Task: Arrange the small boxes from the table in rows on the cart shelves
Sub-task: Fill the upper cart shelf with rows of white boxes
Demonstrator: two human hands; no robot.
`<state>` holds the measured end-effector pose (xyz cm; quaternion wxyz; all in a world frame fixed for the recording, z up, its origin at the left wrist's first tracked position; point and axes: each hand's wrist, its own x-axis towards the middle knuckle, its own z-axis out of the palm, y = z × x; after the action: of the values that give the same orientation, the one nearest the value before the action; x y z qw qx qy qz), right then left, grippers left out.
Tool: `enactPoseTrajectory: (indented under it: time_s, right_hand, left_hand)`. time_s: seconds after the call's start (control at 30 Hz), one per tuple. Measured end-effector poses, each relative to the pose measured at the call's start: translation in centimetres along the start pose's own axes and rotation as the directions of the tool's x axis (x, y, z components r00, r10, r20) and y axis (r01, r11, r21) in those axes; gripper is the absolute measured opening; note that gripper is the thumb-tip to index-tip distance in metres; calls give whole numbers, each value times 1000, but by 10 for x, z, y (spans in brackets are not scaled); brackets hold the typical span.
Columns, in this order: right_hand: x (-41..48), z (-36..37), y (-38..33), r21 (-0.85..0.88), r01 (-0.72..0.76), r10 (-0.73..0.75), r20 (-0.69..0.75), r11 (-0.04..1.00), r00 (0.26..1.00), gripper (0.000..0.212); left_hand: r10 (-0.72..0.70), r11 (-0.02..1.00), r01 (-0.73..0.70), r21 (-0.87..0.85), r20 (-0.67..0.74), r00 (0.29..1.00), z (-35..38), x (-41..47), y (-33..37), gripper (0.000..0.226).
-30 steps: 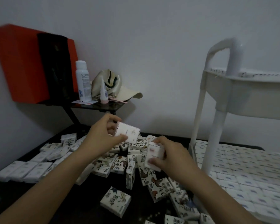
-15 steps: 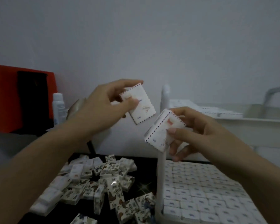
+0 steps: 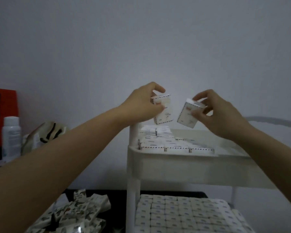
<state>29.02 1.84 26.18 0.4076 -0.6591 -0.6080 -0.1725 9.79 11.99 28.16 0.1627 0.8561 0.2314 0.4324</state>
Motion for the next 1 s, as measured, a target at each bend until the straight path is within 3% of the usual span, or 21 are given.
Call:
enactPoseTrajectory:
  time_s: [0.13, 0.3, 0.43, 0.57, 0.8, 1.0]
  right_hand:
    - [18, 12, 18, -3, -33, 33, 223, 999, 974, 20]
    - [16, 19, 27, 202, -146, 56, 394, 968, 917, 21]
    - [12, 20, 26, 240, -192, 60, 468, 952, 882, 19]
    - [7, 21, 23, 164, -222, 101, 538, 961, 837, 19]
    - [1, 19, 20, 166, -311, 168, 567, 936, 806, 24]
    - [3, 19, 19, 200, -445, 318, 458, 873, 830, 4]
  left_hand:
    - [-19, 996, 10, 86, 104, 994, 4, 25, 0, 28]
    - [-44, 986, 15, 169, 168, 985, 10, 54, 4, 28]
    - [-61, 975, 11, 222, 218, 974, 21, 73, 9, 28]
    - [-64, 969, -18, 246, 324, 944, 33, 84, 14, 32]
    - [-75, 962, -52, 267, 447, 891, 57, 88, 15, 35]
    - [-141, 946, -51, 320, 548, 825, 64, 81, 11, 41]
